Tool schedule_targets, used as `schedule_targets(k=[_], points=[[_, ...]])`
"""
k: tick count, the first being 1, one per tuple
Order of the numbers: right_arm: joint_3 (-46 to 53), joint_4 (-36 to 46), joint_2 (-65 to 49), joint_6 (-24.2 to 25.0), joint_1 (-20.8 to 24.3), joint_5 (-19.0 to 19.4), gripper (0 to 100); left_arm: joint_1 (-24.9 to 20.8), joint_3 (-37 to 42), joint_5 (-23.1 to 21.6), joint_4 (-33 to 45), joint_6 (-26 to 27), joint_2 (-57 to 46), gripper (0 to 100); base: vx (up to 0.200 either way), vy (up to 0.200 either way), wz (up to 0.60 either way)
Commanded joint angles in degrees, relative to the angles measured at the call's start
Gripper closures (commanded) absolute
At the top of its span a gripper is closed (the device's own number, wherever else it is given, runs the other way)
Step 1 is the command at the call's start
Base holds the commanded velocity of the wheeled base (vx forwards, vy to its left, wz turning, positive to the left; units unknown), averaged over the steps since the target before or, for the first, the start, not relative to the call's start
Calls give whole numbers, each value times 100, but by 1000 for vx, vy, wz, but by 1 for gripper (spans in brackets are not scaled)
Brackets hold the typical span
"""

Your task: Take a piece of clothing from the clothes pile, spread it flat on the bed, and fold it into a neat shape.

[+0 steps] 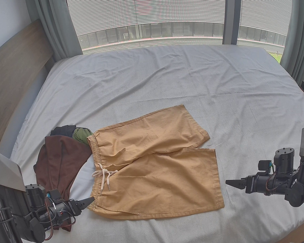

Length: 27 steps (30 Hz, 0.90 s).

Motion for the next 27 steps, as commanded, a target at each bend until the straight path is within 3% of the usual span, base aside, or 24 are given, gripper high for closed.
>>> schedule_targets(k=[1, 27], points=[[3, -1, 45, 1, 49, 3, 0, -94, 29, -1, -3, -2, 27, 0, 0, 0, 0], [-6, -89, 353, -95, 154, -6, 0, -402, -217, 8, -3, -134, 563, 0, 0, 0, 0]])
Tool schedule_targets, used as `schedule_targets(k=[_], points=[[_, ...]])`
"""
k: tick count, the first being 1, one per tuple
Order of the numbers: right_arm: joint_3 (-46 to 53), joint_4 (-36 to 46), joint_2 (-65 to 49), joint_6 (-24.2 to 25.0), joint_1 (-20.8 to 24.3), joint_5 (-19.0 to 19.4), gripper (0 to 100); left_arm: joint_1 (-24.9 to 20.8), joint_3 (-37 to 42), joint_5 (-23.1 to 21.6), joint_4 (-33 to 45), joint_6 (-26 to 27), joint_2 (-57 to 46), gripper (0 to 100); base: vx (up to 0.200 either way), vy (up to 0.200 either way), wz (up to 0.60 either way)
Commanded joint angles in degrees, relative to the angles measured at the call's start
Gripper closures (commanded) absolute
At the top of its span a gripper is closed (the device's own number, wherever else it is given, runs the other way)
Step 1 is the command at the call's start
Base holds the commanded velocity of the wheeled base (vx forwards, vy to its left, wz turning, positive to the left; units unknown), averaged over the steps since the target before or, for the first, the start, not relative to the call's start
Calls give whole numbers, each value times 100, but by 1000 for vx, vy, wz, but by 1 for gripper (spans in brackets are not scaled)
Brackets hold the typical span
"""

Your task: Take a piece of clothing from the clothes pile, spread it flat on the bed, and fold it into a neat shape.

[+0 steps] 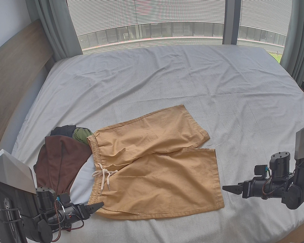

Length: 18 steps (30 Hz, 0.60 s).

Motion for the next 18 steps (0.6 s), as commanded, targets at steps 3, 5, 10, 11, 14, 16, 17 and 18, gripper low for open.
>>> schedule_targets(k=[3, 5, 10, 11, 14, 16, 17, 18], points=[[-3, -1, 69, 1, 3, 3, 0, 10, -75, 8, -3, 8, 170, 0, 0, 0, 0], [-3, -1, 86, 1, 3, 3, 0, 45, -154, 8, -3, 8, 241, 100, 0, 0, 0], [-47, -19, 368, 10, 100, 3, 0, 54, -181, 8, -3, 8, 249, 100, 0, 0, 0], [-47, -36, 438, 10, 126, 3, 0, 54, -172, 8, -3, 8, 241, 100, 0, 0, 0], [-38, -142, 587, 10, 152, 3, 0, 54, -172, 8, -3, 8, 241, 100, 0, 0, 0], [-3, -344, 763, 10, 205, 12, 0, 63, -172, 8, -3, 8, 241, 100, 0, 0, 0], [5, -370, 807, 10, 231, 3, 0, 63, -172, 8, -3, 8, 241, 100, 0, 0, 0], [14, -370, 860, 10, 249, 3, 0, 63, -172, 8, -3, 8, 241, 100, 0, 0, 0]])
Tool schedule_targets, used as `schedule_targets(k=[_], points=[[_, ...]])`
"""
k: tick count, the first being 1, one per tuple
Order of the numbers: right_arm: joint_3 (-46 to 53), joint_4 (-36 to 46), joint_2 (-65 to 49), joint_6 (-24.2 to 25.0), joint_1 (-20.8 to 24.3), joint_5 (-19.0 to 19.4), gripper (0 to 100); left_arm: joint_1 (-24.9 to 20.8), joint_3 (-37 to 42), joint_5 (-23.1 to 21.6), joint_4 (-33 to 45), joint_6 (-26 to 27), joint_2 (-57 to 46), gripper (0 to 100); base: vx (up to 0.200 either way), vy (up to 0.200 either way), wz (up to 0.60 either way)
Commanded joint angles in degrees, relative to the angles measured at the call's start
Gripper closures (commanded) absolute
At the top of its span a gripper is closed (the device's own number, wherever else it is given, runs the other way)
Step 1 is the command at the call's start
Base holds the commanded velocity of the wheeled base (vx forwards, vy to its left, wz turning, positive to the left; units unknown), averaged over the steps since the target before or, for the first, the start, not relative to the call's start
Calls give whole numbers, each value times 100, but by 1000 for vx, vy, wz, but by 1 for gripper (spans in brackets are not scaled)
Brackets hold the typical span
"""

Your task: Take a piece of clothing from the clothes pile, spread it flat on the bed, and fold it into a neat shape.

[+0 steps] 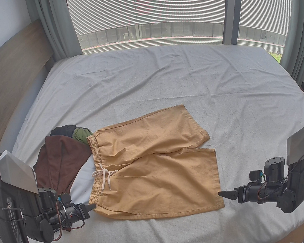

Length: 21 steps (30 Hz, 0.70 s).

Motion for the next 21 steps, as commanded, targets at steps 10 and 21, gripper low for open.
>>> schedule_targets(k=[10, 21], points=[[-66, -315, 948, 28, 391, -42, 0, -2, 4, -1, -3, -2, -2, 100, 0, 0, 0], [-294, -350, 1177, 63, 593, -262, 0, -2, 4, -1, -3, 7, -2, 100, 0, 0, 0]])
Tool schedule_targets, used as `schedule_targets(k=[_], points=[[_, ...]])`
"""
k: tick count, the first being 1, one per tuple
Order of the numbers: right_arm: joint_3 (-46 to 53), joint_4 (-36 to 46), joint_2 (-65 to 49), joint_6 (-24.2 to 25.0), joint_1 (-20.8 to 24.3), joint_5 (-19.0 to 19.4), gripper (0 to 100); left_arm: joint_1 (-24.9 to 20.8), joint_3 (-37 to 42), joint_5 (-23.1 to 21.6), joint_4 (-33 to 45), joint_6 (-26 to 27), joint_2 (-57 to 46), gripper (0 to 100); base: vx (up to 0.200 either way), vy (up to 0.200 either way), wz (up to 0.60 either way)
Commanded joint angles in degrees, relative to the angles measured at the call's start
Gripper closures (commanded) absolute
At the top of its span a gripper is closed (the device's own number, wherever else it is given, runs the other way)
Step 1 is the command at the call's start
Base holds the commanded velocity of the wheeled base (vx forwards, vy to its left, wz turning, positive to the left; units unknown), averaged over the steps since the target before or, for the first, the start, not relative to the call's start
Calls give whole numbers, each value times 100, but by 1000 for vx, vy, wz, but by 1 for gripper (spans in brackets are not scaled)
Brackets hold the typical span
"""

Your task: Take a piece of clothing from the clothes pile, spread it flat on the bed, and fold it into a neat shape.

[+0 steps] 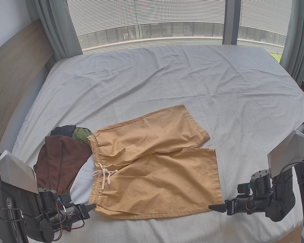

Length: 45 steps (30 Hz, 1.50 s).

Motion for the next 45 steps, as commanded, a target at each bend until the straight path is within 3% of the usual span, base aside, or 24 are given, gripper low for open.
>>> schedule_targets(k=[1, 8, 9, 28, 31, 35, 45], points=[[-78, 14, 110, 29, 59, -7, 0, 2, -1, -1, -3, -3, -2, 100, 0, 0, 0], [-122, 5, 102, 161, 138, -7, 0, 2, -1, -1, -3, 6, -2, 100, 0, 0, 0], [-122, 5, 102, 161, 129, -7, 100, 2, -1, -1, -3, 6, -2, 100, 0, 0, 0], [1, 58, -127, 161, 68, -7, 100, 19, 69, -53, -3, -29, -178, 100, 0, 0, 0], [221, 190, -646, 152, 41, -7, 100, 19, 350, -370, 6, -143, -442, 100, 0, 0, 0], [265, 322, -725, 143, 24, -7, 100, 11, 464, -414, 6, -143, -468, 100, 0, 0, 0], [599, 454, -865, -50, -3, -7, 100, 142, 816, -554, 23, 217, -415, 100, 0, 0, 0]])
